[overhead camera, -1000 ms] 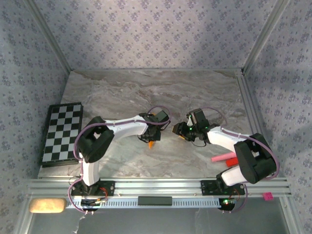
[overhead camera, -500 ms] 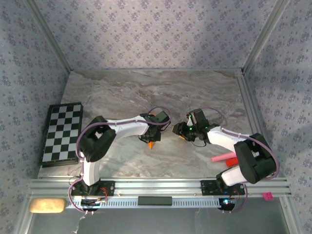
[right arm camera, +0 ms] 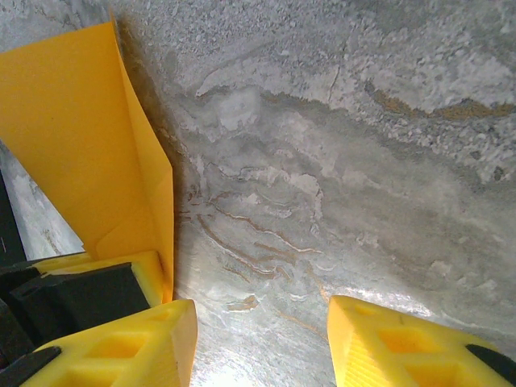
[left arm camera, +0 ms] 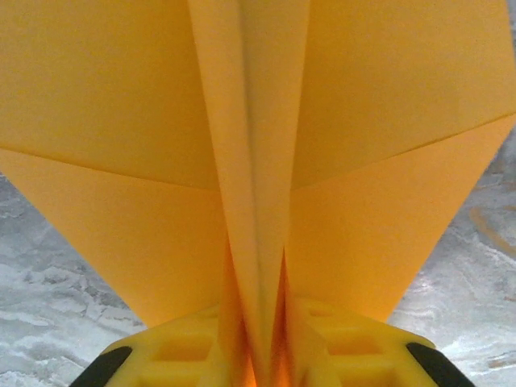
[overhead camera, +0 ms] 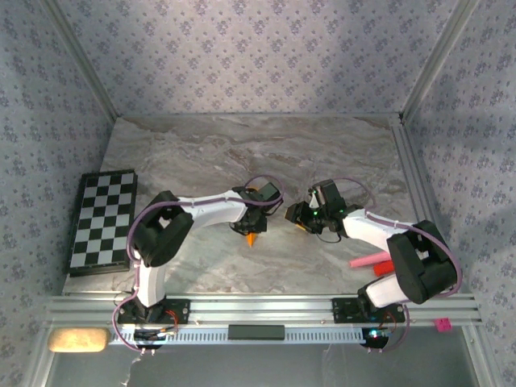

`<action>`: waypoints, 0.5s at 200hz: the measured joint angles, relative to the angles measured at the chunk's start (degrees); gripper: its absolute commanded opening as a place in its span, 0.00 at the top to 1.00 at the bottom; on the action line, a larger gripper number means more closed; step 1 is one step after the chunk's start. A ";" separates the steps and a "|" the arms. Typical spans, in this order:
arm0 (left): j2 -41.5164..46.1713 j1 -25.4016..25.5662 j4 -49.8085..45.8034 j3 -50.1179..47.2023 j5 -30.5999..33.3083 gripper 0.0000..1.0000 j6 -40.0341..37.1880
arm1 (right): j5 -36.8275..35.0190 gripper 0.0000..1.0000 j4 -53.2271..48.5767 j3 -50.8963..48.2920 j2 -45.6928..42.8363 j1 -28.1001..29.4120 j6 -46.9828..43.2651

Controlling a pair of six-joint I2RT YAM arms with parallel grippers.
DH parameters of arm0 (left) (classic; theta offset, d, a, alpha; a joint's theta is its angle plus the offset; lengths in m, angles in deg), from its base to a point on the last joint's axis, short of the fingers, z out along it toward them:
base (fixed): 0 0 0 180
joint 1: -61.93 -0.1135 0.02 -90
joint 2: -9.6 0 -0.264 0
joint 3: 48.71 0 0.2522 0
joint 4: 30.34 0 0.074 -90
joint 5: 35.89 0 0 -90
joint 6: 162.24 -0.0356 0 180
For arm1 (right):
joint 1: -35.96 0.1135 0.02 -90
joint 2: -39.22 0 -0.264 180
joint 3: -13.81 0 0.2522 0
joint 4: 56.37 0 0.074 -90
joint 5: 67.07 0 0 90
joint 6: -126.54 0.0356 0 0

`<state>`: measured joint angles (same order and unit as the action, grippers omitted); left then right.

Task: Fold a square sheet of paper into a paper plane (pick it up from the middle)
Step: Move a paper plane to the center of the table.

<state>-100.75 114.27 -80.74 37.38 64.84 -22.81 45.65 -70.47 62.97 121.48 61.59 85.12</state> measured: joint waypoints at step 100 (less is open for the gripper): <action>-2.19 -0.72 -0.85 3.08 -0.39 0.62 1.73 | -0.02 0.52 -1.25 -1.09 -2.25 -1.40 -0.20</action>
<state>-102.93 113.54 -81.60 40.47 64.44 -21.08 45.63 -71.72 61.88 119.22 60.19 84.92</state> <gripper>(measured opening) 0.378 0.479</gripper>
